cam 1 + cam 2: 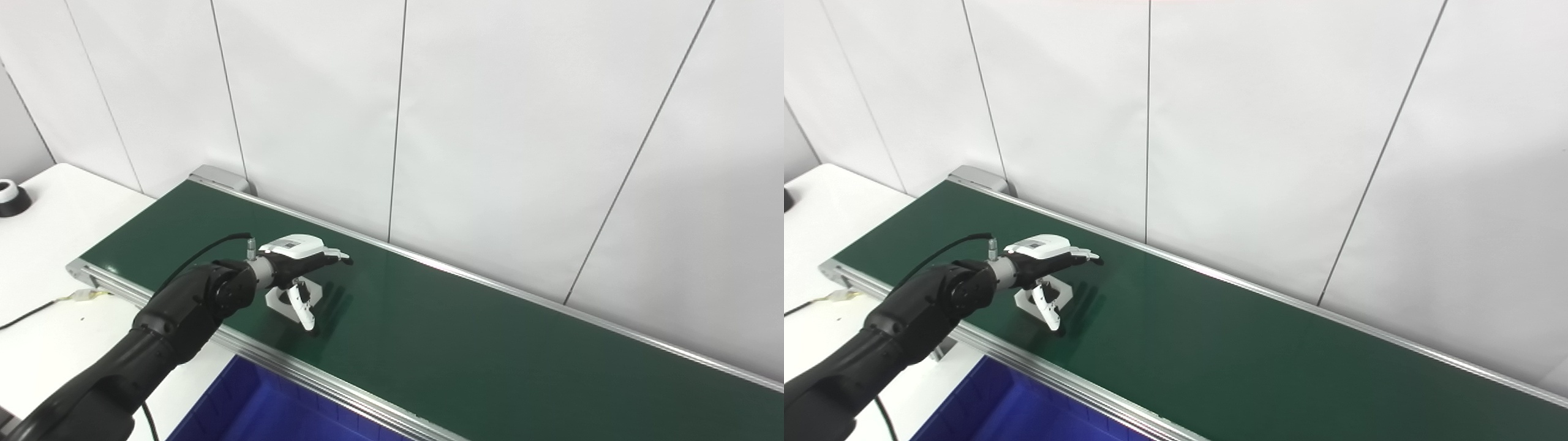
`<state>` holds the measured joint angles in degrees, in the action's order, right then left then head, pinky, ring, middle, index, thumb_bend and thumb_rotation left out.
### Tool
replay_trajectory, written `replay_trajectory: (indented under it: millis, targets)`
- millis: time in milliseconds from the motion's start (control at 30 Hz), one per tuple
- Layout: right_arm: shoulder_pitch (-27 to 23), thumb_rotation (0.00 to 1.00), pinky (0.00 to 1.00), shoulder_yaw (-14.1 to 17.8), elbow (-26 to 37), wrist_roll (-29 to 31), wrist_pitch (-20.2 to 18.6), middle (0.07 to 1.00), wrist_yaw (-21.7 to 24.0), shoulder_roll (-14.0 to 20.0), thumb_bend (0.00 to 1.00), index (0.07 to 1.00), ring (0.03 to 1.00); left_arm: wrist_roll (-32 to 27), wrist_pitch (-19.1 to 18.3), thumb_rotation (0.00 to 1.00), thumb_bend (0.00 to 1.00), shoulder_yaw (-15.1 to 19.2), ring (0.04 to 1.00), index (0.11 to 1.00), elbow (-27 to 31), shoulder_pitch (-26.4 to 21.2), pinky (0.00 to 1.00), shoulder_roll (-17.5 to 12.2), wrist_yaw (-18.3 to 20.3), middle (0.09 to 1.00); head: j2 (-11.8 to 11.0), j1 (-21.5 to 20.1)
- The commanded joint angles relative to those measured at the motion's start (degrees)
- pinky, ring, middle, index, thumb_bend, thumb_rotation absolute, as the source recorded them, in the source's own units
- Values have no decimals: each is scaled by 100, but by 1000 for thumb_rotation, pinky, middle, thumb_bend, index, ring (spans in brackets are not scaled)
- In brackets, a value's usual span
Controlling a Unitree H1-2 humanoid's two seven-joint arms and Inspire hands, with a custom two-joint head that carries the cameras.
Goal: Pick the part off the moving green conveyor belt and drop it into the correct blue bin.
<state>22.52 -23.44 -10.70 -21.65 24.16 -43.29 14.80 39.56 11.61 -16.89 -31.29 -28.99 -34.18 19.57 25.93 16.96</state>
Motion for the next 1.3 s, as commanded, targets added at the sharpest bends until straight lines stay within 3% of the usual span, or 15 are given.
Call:
replay_trajectory:
  millis: [0,233,433,533,633,700,733,767,800,833,867,933,1267]
  targets:
    - [-10,239,725,-42,75,37,277,875,-152,69,376,903,811,72,-1,218,1000,-4,979,933,-27,-323,970,-235,-168,976,2,4]
    - [14,296,714,-31,111,30,276,876,-134,57,377,906,810,184,-78,175,997,-115,979,930,-203,-316,948,-284,-245,980,12,13]
    - [-2,252,724,-110,102,80,277,879,-192,97,375,911,815,243,-89,133,977,-187,985,934,-304,-331,958,-295,-253,986,35,-2]
    - [16,231,732,-97,161,87,276,882,-159,95,362,911,815,437,-174,55,879,-319,970,936,-333,-340,935,-281,-318,987,40,-2]
    - [11,220,706,-124,121,92,276,879,-203,119,363,910,813,561,-221,10,796,-380,916,915,-309,-259,854,-199,-684,961,59,-13]
    - [22,240,719,-124,127,109,276,882,-199,118,361,911,822,493,-159,2,715,-322,823,861,-349,-199,730,-103,-999,902,68,-14]
    - [33,246,727,-120,148,125,276,883,-185,113,360,911,822,456,-126,0,573,-292,614,802,-365,-176,546,-59,-1115,807,68,1]
    - [40,247,731,-118,162,136,276,886,-176,111,358,912,824,434,-107,0,523,-279,540,768,-372,-164,469,-36,-1177,751,68,1]
    - [56,248,733,-90,176,145,276,888,-145,92,357,913,825,435,-86,0,498,-292,503,750,-442,-188,429,17,-1239,723,69,-5]
    - [66,253,735,-69,183,150,276,889,-122,79,353,915,827,442,-75,0,494,-309,438,635,-497,-210,417,51,-1276,577,69,-5]
    - [72,252,739,-66,195,161,276,892,-109,75,347,918,830,429,-19,0,495,-317,418,571,-548,-221,416,93,-1354,513,85,-18]
    - [76,246,744,-81,217,178,276,895,-106,78,342,920,833,327,108,0,497,-287,419,541,-596,-202,420,167,-1503,497,95,-32]
    - [95,223,736,-65,247,128,276,889,-120,29,318,913,829,-143,732,0,498,-103,402,532,-695,-63,380,379,-2170,481,157,-139]
